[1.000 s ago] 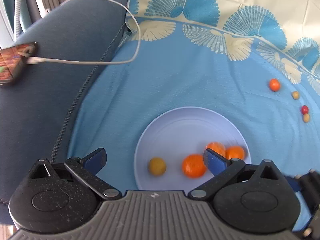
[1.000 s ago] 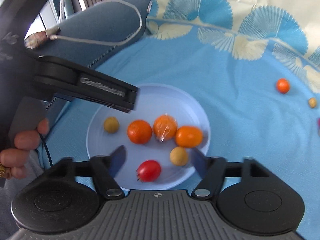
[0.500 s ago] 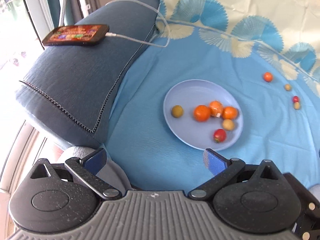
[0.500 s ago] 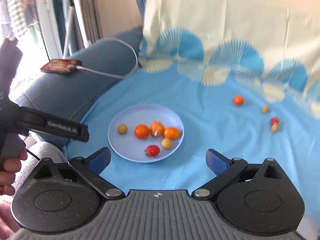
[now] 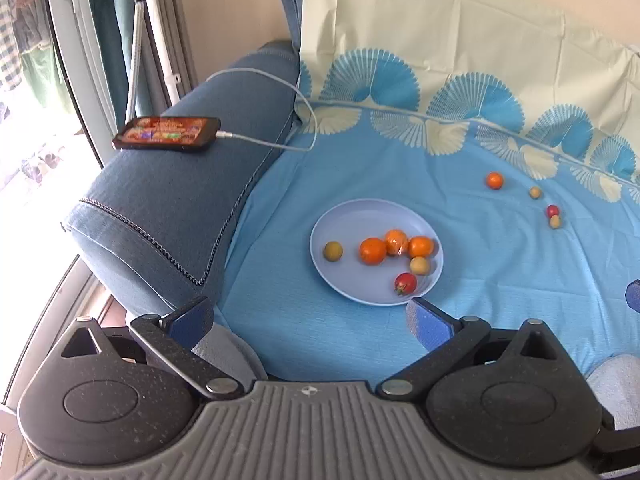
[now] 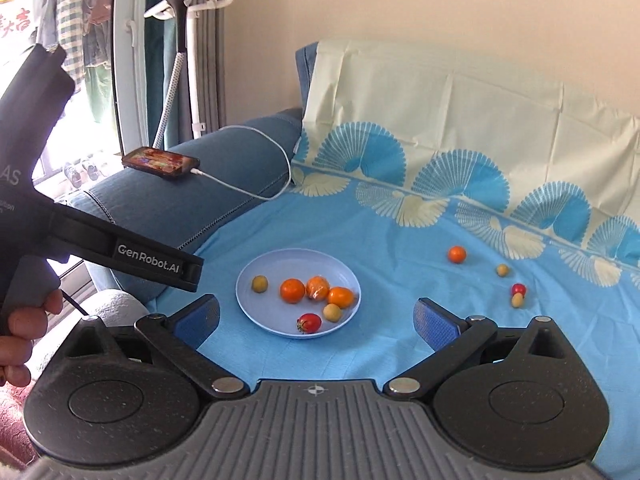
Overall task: Organize fruits
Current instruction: 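Lift both tools away from the plate toward the remaining fruits, then grasp a tan fruit with the right tool while the left tool grasps the last orange, then carry the tan fruit in the right tool while the left tool carries the orange to the plate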
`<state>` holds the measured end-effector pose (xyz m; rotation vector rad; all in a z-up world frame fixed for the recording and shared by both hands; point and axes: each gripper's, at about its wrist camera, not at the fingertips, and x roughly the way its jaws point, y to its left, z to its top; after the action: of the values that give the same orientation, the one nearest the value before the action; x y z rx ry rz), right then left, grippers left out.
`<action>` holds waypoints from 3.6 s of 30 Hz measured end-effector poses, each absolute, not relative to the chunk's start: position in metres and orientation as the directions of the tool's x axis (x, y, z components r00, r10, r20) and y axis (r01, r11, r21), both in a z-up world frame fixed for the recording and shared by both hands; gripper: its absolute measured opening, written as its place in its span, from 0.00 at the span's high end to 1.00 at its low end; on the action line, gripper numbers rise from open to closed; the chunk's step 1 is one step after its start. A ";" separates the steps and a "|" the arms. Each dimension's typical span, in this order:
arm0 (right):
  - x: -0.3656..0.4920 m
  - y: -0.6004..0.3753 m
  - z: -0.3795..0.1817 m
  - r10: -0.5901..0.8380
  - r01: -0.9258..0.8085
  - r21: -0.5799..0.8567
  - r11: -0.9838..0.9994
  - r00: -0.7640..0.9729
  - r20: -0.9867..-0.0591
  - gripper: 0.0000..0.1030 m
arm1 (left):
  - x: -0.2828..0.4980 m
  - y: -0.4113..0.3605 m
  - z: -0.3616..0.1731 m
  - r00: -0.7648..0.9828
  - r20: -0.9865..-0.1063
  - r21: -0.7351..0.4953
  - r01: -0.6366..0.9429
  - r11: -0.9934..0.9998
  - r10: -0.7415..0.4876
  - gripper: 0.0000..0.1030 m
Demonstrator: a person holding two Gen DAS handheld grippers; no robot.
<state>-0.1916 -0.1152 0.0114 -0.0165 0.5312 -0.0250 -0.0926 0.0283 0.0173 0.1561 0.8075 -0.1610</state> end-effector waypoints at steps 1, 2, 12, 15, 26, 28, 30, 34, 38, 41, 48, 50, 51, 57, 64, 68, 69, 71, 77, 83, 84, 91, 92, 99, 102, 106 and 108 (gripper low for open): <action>-0.196 -0.114 0.013 -0.026 0.017 -0.024 1.000 0.868 -0.496 0.01 | -0.096 0.028 0.019 0.686 -0.723 0.078 0.202 0.976 -0.084 0.00; -0.198 -0.113 0.015 -0.027 0.017 -0.025 1.000 0.872 -0.489 0.01 | -0.099 0.029 0.021 0.690 -0.718 0.078 0.203 0.976 -0.086 0.00; -0.214 -0.114 0.023 -0.022 0.025 0.000 1.000 0.887 -0.461 0.01 | -0.112 0.031 0.029 0.709 -0.699 0.075 0.198 0.977 -0.090 0.00; -0.216 -0.114 0.024 -0.024 0.026 -0.002 1.000 0.888 -0.459 0.01 | -0.111 0.032 0.029 0.711 -0.698 0.077 0.201 0.977 -0.091 0.00; -0.214 -0.112 0.023 -0.021 0.020 -0.007 1.000 0.886 -0.464 0.01 | -0.109 0.037 0.029 0.707 -0.701 0.071 0.193 0.979 -0.088 0.00; -0.213 -0.111 0.023 -0.021 0.018 -0.009 1.000 0.884 -0.466 0.01 | -0.108 0.037 0.028 0.706 -0.703 0.069 0.193 0.979 -0.089 0.00; -0.213 -0.111 0.023 -0.019 0.016 -0.011 1.000 0.883 -0.469 0.01 | -0.107 0.037 0.027 0.703 -0.705 0.068 0.193 0.979 -0.090 0.00; -0.210 -0.113 0.022 -0.018 0.016 -0.008 1.000 0.876 -0.482 0.01 | -0.103 0.035 0.023 0.696 -0.713 0.071 0.197 0.978 -0.089 0.00; -0.206 -0.116 0.018 -0.017 0.017 -0.005 1.000 0.866 -0.500 0.01 | -0.096 0.028 0.017 0.678 -0.731 0.076 0.198 0.977 -0.081 0.00; -0.201 -0.124 0.014 -0.021 0.031 0.011 0.999 0.857 -0.516 0.01 | -0.088 0.018 0.010 0.657 -0.751 0.100 0.216 0.971 -0.069 0.00; -0.181 -0.169 -0.011 -0.056 0.147 0.115 0.983 0.819 -0.571 0.01 | -0.053 -0.021 -0.008 0.608 -0.793 0.155 0.254 0.955 -0.033 0.00; -0.173 -0.188 -0.021 -0.080 0.204 0.148 0.968 0.806 -0.587 0.01 | -0.036 -0.041 -0.012 0.587 -0.808 0.155 0.273 0.950 -0.037 0.00; -0.169 -0.200 -0.026 -0.097 0.236 0.160 0.959 0.799 -0.594 0.01 | -0.027 -0.052 -0.014 0.582 -0.812 0.155 0.283 0.946 -0.041 0.00; -0.134 -0.280 -0.064 -0.275 0.447 0.144 0.883 0.740 -0.614 0.01 | 0.034 -0.140 -0.037 0.585 -0.799 0.122 0.383 0.916 -0.138 0.00; -0.060 -0.389 -0.125 -0.415 0.570 0.093 0.816 0.690 -0.594 0.01 | 0.118 -0.272 -0.096 0.599 -0.765 0.110 0.483 0.869 -0.236 0.00; -0.006 -0.443 -0.167 -0.413 0.600 0.095 0.794 0.648 -0.640 0.01 | 0.169 -0.336 -0.142 0.595 -0.773 0.144 0.503 0.852 -0.220 0.00; 0.006 -0.452 -0.177 -0.417 0.612 0.096 0.785 0.636 -0.649 0.01 | 0.179 -0.347 -0.152 0.593 -0.775 0.151 0.509 0.847 -0.218 0.00; 0.026 -0.465 -0.194 -0.423 0.618 0.080 0.782 0.620 -0.661 0.01 | 0.198 -0.365 -0.170 0.591 -0.775 0.154 0.518 0.841 -0.222 0.00; 0.051 -0.470 -0.230 -0.472 0.596 -0.011 0.803 0.624 -0.623 0.01 | 0.234 -0.389 -0.215 0.575 -0.791 0.163 0.530 0.832 -0.211 0.00; 0.051 -0.471 -0.227 -0.465 0.598 0.001 0.801 0.624 -0.628 0.03 | 0.226 -0.387 -0.206 0.562 -0.785 0.120 0.550 0.826 -0.260 0.62; 0.050 -0.469 -0.225 -0.460 0.598 0.012 0.801 0.630 -0.626 0.16 | 0.221 -0.391 -0.203 0.576 -0.784 0.163 0.550 0.819 -0.231 0.63; 0.035 -0.476 -0.218 -0.491 0.651 0.038 0.758 0.608 -0.624 0.74 | 0.184 -0.372 -0.165 0.560 -0.791 0.151 0.568 0.809 -0.246 0.64; 0.032 -0.476 -0.216 -0.497 0.660 0.034 0.751 0.598 -0.629 0.74 | 0.175 -0.363 -0.154 0.562 -0.787 0.146 0.570 0.809 -0.254 0.64; -0.026 -0.447 -0.146 -0.473 0.646 0.113 0.755 0.655 -0.589 0.74 | 0.105 -0.282 -0.079 0.555 -0.793 0.113 0.540 0.834 -0.252 0.63; -0.064 -0.409 -0.112 -0.417 0.580 0.137 0.803 0.710 -0.568 0.74 | 0.073 -0.239 -0.052 0.546 -0.804 0.103 0.516 0.850 -0.234 0.63; -0.106 -0.349 -0.079 -0.307 0.467 0.157 0.870 0.763 -0.569 0.74 | 0.035 -0.180 -0.025 0.544 -0.810 0.089 0.482 0.872 -0.218 0.63; -0.121 -0.318 -0.066 -0.252 0.418 0.177 0.891 0.780 -0.573 0.74 | 0.019 -0.152 -0.016 0.547 -0.810 0.080 0.460 0.884 -0.211 0.63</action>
<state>-0.1212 -0.3178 -0.0655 0.3049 0.5703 -0.3681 0.0191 -0.1519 -0.0159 0.3000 0.9108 -0.4048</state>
